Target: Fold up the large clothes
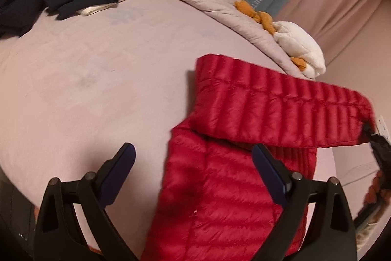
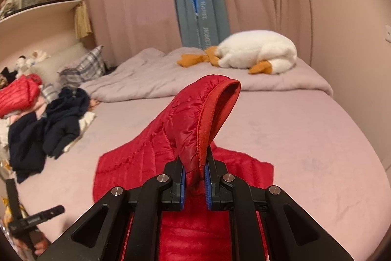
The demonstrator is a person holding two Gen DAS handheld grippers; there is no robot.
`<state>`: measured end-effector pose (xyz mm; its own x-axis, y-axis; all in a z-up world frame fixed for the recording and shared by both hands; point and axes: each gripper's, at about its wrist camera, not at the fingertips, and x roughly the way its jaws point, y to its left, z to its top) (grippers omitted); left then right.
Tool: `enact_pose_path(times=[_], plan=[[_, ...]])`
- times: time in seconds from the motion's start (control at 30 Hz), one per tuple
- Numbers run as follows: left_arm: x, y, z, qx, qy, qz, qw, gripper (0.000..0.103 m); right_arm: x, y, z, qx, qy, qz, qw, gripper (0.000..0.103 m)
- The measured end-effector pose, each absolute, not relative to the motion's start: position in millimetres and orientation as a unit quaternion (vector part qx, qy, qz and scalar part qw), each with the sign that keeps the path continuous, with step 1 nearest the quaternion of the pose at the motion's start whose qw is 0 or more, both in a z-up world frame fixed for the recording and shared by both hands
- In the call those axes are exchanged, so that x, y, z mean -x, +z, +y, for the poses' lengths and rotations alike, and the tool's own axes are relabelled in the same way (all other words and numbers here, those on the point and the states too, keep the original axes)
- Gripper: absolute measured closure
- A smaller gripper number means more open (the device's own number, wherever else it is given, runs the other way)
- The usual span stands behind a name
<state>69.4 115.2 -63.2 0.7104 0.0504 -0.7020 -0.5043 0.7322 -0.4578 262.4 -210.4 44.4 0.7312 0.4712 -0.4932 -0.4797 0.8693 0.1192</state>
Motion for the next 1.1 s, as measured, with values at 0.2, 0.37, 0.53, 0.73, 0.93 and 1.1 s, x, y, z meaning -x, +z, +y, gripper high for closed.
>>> enact_pose_path(times=[0.2,0.37,0.53,0.73,0.93,1.1], plan=[[-100,-55,105,0.288,0.151,0.347,0.879,0.021,-290,8,-216,0.007,0.218,0.306,0.927,0.091],[-130,-55,103,0.282,0.13,0.35,0.884,0.028,-309,-21,-225,0.001,0.197,0.343,0.918,0.091],[-157,-68,103,0.29,0.113,0.367,0.877,0.042,-320,-43,-230,0.004,0.179,0.371,0.911,0.091],[-187,-98,96,0.256,0.135,0.409,0.866,0.062,-334,-77,-234,0.011,0.156,0.415,0.896,0.091],[-197,-124,99,0.246,0.158,0.437,0.851,0.06,-341,-106,-237,0.006,0.15,0.437,0.887,0.091],[-199,-134,100,0.253,0.164,0.444,0.844,0.059,-347,-116,-241,-0.01,0.148,0.441,0.885,0.091]])
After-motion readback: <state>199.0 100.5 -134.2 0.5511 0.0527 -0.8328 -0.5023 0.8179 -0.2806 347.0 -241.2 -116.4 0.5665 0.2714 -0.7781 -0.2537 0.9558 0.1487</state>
